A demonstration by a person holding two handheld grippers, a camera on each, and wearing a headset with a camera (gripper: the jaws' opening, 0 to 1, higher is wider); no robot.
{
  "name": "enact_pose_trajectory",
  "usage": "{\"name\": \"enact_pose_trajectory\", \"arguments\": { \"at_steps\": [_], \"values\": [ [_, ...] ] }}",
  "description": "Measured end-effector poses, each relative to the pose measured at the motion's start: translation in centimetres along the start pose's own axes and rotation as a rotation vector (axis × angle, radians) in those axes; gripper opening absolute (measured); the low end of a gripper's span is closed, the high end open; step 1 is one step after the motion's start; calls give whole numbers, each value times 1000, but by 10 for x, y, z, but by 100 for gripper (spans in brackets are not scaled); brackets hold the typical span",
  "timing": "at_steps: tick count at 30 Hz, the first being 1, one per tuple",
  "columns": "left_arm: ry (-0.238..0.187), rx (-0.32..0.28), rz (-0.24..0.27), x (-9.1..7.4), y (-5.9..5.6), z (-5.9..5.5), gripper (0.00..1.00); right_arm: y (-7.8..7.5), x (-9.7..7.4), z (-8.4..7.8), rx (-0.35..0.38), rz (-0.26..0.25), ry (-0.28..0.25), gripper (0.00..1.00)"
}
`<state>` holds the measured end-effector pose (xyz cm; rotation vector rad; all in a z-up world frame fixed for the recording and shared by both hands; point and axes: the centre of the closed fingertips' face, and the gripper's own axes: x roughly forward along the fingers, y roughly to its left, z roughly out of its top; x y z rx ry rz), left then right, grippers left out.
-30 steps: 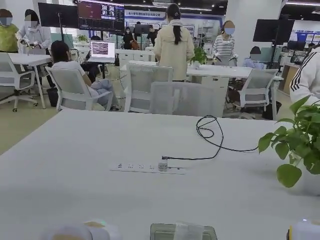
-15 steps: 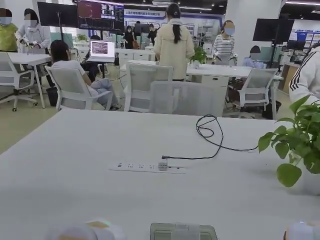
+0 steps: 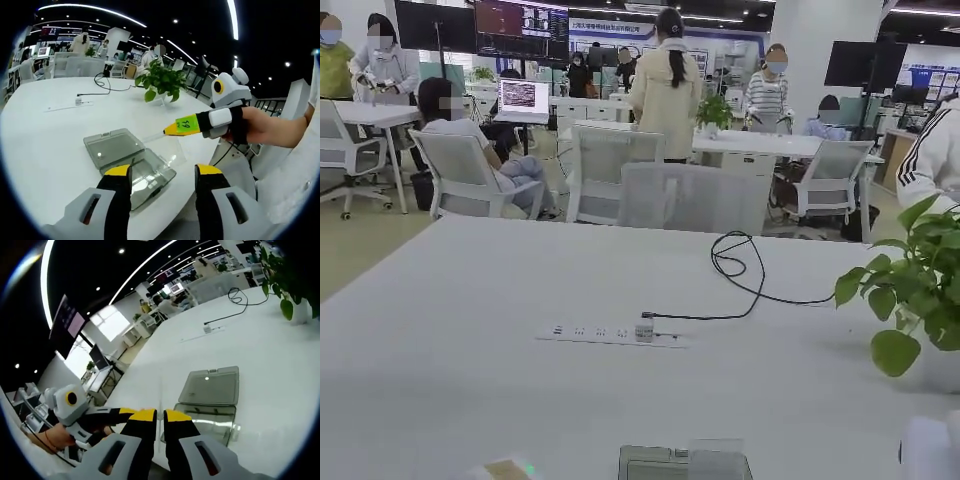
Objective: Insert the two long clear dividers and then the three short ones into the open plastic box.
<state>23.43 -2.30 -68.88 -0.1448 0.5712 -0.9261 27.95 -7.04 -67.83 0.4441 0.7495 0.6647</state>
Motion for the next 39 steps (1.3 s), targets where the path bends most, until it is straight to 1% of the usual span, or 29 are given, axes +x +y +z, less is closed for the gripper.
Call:
{"name": "enact_pose_trajectory", "arguments": {
  "at_steps": [3, 5, 8, 9, 10, 11, 13, 14, 15, 16, 17, 18, 19, 21, 23, 25, 27, 29, 33, 35, 36, 39],
  "values": [
    [7, 10, -7, -4, 3, -4, 56, -15, 0, -2, 19, -43, 44, 7],
    [16, 40, -14, -7, 5, -8, 57, -26, 0, -7, 43, -84, 91, 7],
    [28, 68, -30, -10, 5, -14, 65, -39, 2, -10, 82, -124, 135, 7],
    [26, 91, -37, -11, 5, -15, 67, -44, 3, -13, 93, -139, 166, 7],
    [28, 101, -42, -12, 5, -17, 70, -48, 3, -15, 99, -157, 186, 7],
    [40, 112, -50, -12, 5, -20, 71, -51, 5, -17, 94, -171, 216, 7],
    [53, 120, -60, -13, 5, -24, 72, -57, 6, -21, 96, -200, 259, 7],
    [53, 127, -69, -14, 5, -26, 73, -60, 7, -24, 88, -220, 294, 7],
    [54, 127, -72, -14, 5, -27, 75, -61, 8, -26, 87, -230, 305, 7],
    [59, 128, -80, -13, 5, -29, 77, -63, 10, -28, 87, -247, 328, 7],
    [59, 137, -87, -14, 4, -30, 79, -63, 11, -30, 91, -252, 338, 7],
    [59, 151, -94, -14, 4, -31, 81, -63, 13, -32, 99, -255, 348, 7],
    [74, 165, -102, -14, 5, -34, 83, -64, 16, -35, 103, -262, 366, 7],
    [78, 192, -117, -14, 4, -37, 85, -68, 19, -40, 103, -290, 395, 7],
    [79, 207, -129, -14, 5, -40, 91, -69, 21, -44, 115, -299, 412, 7],
    [91, 226, -144, -14, 5, -44, 96, -71, 24, -47, 136, -311, 423, 7],
    [104, 250, -152, -14, 7, -49, 99, -74, 27, -50, 144, -326, 436, 7],
    [110, 248, -160, -14, 9, -52, 100, -76, 27, -52, 143, -345, 446, 7],
    [113, 241, -176, -13, 10, -56, 100, -80, 28, -56, 170, -365, 461, 7],
    [109, 237, -181, -12, 10, -57, 100, -81, 29, -58, 177, -369, 472, 7],
    [108, 233, -183, -12, 10, -57, 100, -83, 28, -59, 174, -379, 477, 7],
    [105, 218, -188, -11, 9, -58, 99, -83, 30, -61, 192, -379, 488, 7]
  ]
}}
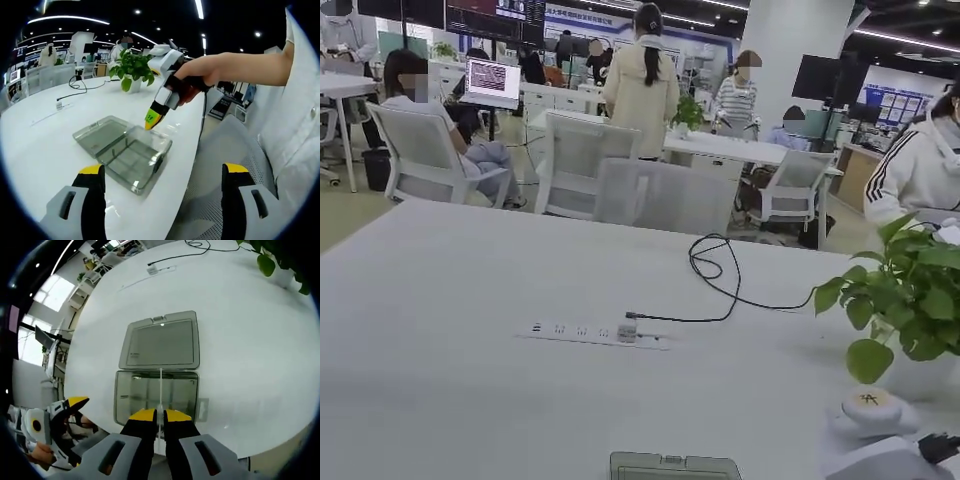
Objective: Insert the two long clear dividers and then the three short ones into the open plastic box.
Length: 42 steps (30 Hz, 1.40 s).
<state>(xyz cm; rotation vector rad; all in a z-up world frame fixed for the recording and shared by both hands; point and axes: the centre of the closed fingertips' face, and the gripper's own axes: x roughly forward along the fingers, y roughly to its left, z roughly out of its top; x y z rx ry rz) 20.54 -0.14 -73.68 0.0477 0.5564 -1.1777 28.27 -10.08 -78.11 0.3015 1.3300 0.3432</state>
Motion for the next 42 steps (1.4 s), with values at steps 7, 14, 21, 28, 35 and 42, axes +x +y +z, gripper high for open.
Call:
{"name": "enact_pose_trajectory", "arguments": {
  "at_steps": [7, 14, 21, 28, 35, 42],
  "values": [
    [-17, -14, -1, 1, -1, 2, 98, -6, 6, -5, 3, -19, 23, 7],
    [-17, -17, -3, 1, 0, 2, 97, -9, 12, -5, -3, -29, 25, 7],
    [-18, -25, -6, 2, -2, 3, 97, -12, 15, -6, 0, -33, 26, 7],
    [-16, -31, -2, 2, -2, 3, 97, -14, 18, -8, 4, -33, 30, 7],
    [-23, -36, 1, 2, -2, 4, 96, -10, 16, -4, 8, -23, 35, 7],
    [-26, -41, 1, 1, -1, 3, 96, -8, 13, -2, 9, -20, 45, 7]
  ]
}}
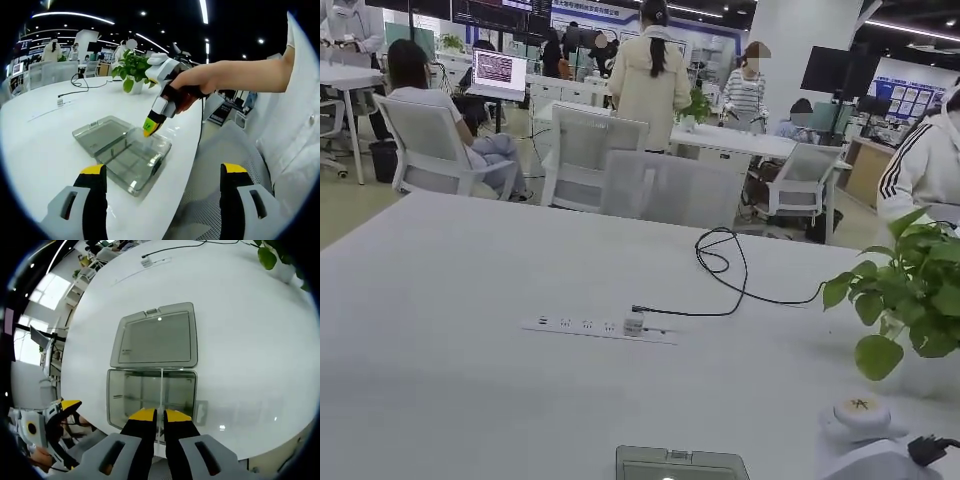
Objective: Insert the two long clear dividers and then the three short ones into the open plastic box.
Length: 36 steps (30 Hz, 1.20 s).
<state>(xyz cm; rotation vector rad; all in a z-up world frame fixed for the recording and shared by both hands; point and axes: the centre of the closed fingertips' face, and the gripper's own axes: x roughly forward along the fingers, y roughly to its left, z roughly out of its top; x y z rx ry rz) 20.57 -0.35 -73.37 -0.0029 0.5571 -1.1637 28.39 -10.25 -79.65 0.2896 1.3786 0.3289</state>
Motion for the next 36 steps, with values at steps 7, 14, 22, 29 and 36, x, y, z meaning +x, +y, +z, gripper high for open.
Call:
{"name": "enact_pose_trajectory", "arguments": {
  "at_steps": [7, 14, 22, 29, 36],
  "values": [
    [-4, -1, 0, 0, 0, 1, 96, 1, 0, 0, 2, 3, 3, 7],
    [-4, -4, 1, 0, 0, 1, 96, 1, 2, -2, -4, 0, 6, 7],
    [0, -4, 1, 0, 0, -1, 96, 2, 3, -2, -27, -4, 6, 7],
    [2, -4, -2, 0, -1, -2, 96, 10, 8, -1, -56, 1, -6, 8],
    [9, -4, 2, 0, 1, -3, 96, 11, 18, -2, -88, 11, -10, 10]
  ]
}}
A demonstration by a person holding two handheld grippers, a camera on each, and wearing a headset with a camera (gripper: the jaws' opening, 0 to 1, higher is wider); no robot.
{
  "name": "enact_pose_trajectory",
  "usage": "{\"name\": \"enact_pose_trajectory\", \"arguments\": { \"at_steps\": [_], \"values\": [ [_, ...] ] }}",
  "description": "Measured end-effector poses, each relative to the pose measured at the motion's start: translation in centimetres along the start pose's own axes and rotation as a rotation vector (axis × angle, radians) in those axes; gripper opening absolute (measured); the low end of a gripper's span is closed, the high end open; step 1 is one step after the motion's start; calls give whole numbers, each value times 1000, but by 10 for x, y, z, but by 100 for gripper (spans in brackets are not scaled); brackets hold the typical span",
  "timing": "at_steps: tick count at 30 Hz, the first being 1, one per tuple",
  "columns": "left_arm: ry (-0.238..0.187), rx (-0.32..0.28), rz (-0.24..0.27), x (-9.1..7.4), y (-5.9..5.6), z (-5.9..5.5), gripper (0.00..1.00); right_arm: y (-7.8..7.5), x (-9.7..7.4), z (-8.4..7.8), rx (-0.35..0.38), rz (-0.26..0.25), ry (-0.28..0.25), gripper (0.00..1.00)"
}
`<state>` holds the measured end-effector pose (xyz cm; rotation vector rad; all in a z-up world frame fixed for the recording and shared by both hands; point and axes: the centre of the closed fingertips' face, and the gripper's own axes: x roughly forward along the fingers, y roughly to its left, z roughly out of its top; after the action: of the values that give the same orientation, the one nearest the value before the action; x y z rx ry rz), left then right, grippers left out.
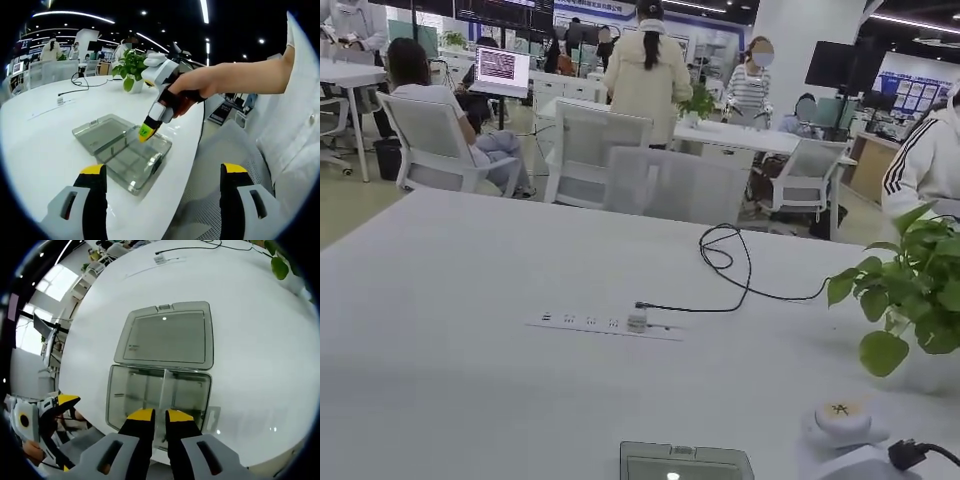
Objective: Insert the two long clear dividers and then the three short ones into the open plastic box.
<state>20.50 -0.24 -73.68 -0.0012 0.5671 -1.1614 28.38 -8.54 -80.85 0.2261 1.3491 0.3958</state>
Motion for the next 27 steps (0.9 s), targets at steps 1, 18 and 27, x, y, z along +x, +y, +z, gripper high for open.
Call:
{"name": "enact_pose_trajectory", "arguments": {
  "at_steps": [1, 18, 27],
  "values": [
    [0, -1, 1, 0, 1, 0, 96, 0, 0, 0, -3, 5, -1, 10],
    [18, -3, 11, 1, 2, -6, 99, -5, 13, -5, -13, 58, -41, 12],
    [23, -6, 41, -2, 2, -5, 98, -1, 7, -2, -28, 117, -93, 13]
  ]
}}
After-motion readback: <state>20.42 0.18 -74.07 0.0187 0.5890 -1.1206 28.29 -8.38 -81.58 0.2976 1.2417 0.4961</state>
